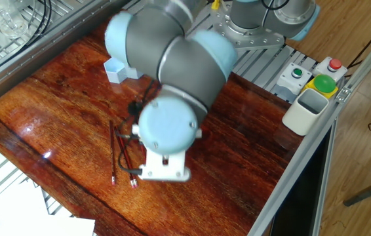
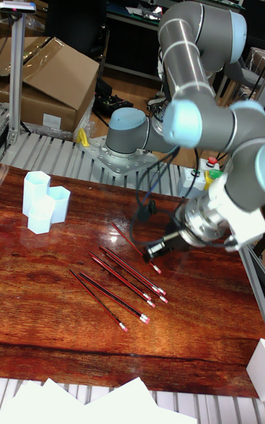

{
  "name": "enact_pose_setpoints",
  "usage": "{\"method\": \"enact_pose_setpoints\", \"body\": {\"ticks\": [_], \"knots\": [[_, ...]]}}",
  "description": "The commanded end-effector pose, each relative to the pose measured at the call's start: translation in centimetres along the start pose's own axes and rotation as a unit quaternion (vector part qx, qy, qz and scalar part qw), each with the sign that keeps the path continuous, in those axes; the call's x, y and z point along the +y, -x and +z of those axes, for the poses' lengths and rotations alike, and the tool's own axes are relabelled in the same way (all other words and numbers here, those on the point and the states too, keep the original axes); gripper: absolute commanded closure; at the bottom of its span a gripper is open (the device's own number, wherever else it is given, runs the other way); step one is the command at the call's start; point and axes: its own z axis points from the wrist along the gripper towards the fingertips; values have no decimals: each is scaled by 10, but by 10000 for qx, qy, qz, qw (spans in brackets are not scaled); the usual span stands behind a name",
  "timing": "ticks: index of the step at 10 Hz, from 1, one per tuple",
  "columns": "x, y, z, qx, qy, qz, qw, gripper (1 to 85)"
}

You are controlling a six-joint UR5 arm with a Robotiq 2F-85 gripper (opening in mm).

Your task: Put the pen into the pen holder

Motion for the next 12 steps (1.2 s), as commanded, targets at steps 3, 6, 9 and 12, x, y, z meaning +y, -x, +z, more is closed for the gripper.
{"method": "enact_pose_setpoints", "body": {"ticks": [3,6,9,12], "knots": [[-84,-64,-58,103,-301,-842,9959,847],[-98,-72,-67,65,-346,-936,9950,847],[-61,-48,-68,-447,333,-584,9967,847],[-69,-41,-68,-571,202,-1,9982,847]]}}
